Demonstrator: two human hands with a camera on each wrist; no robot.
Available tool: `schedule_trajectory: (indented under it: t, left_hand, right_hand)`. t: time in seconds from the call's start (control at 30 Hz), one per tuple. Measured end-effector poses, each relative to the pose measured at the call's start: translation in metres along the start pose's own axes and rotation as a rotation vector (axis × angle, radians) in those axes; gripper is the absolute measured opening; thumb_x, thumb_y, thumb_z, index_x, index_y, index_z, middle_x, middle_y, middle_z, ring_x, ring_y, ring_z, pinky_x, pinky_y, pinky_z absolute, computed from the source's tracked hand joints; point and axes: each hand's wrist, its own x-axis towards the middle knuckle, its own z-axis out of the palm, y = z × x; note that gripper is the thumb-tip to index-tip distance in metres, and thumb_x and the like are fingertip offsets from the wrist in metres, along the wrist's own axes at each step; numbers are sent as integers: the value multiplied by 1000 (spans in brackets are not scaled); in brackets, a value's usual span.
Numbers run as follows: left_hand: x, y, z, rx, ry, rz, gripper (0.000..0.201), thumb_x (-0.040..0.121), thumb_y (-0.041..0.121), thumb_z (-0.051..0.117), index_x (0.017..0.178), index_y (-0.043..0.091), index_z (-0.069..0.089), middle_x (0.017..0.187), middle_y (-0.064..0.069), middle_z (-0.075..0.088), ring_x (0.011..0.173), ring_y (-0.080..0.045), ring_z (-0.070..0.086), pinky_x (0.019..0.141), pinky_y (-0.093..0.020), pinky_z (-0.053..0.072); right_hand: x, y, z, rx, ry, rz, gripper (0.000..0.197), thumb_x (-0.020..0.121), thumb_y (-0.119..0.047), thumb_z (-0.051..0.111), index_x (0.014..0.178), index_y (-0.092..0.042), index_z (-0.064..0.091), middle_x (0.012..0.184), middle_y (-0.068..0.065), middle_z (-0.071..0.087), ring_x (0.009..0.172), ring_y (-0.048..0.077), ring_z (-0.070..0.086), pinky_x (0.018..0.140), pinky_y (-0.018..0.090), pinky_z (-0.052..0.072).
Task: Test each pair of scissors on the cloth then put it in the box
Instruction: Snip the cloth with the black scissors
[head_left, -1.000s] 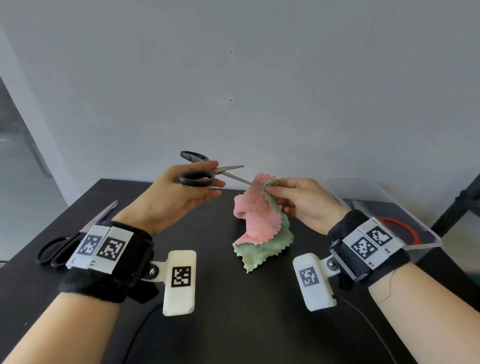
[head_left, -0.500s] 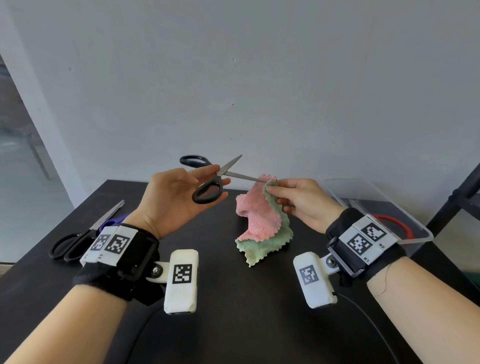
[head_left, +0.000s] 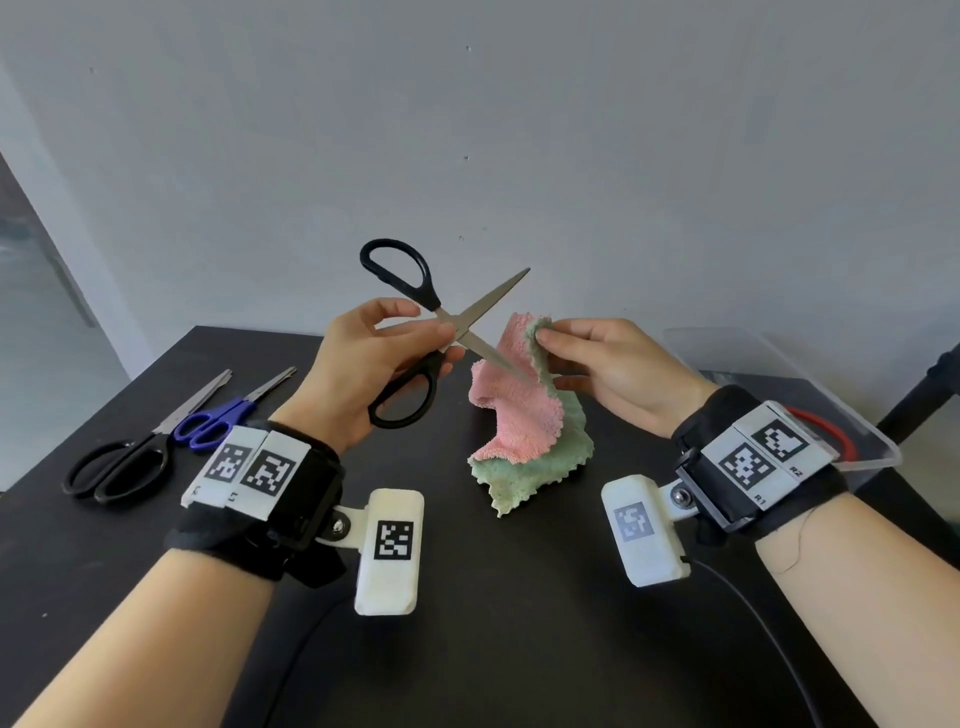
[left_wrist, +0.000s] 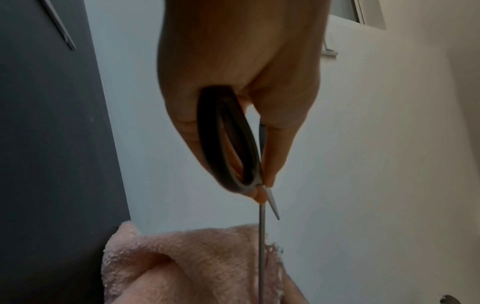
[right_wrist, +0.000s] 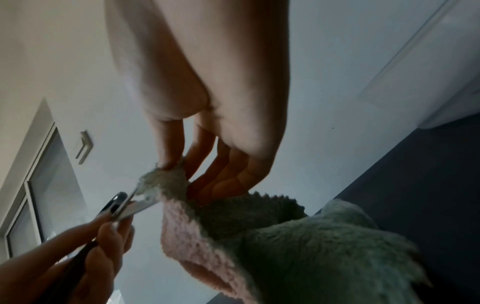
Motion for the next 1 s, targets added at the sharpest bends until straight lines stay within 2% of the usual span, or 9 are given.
schedule_trajectory:
  t: [0.07,0.2,0.37,0.5,0.6,0.67,0.77,0.9,1.0]
  left_hand:
    - [1,-2,3,40,-11,4,16,83,6,70,90,10,56,80,-11,74,70,-17,71,68,-24,57]
    - [1,-5,5,87,-46,24,7,84,5,68,85,7,61,75,-7,73,70,-17,69,74,-25,57]
    - [-2,-6,4,129,-93,44,11,83,1,67,92,7,62,79,-12,73,69,-22,69,71,-23,56]
    - [-6,-8,6,223,-113,29,13,77,5,75,77,3,61,76,-13,71,68,-19,68,69,-21,54]
    - [-7,-10,6,172,-91,28,12,75,6,75,70,6,64,76,-12,72,69,-18,68,69,-21,55]
    - [-9,-11,7,136,-95,29,13,76,5,73,68,7,64,77,-10,72,70,-18,68,72,-23,56]
    - [-10,-14,8,134,-106,30,12,77,4,73,69,7,64,81,-8,73,70,-16,69,68,-22,55]
    - [-12,-17,9,117,-132,20,14,67,12,76,73,6,66,90,-11,73,80,-21,70,83,-30,56]
    - [-14,-17,10,93,-153,16,20,62,16,77,74,5,66,91,-11,73,82,-24,69,86,-33,56]
  right_hand:
    - [1,0,3,-29,-25,-14,16,93,-16,55,96,-10,70,92,3,69,83,12,63,75,23,51]
    - [0,-1,9,-42,-48,-24,17,92,-14,56,99,-7,69,94,6,68,80,10,64,72,19,52]
    - [-3,-5,17,-77,-42,-28,17,89,-14,60,100,-7,70,105,12,70,88,14,66,76,21,52]
    - [-4,-5,27,-136,26,-23,17,86,-16,66,98,-5,72,101,12,72,87,13,68,82,22,54]
    - [-5,-6,31,-156,109,-39,16,84,-17,69,95,-6,73,96,8,73,83,10,69,79,20,55]
    - [-7,-6,33,-164,127,-44,14,84,-17,70,94,-7,73,95,8,73,83,11,69,79,20,55]
    - [-11,-4,36,-162,116,-31,16,83,-16,70,96,-6,73,97,11,73,87,14,69,81,21,55]
    - [-17,1,38,-153,121,-19,23,81,-14,72,102,-4,72,97,10,73,89,15,70,82,22,55]
    - [-19,2,41,-183,126,-22,21,82,-15,72,101,-6,72,95,8,73,89,14,70,85,23,55]
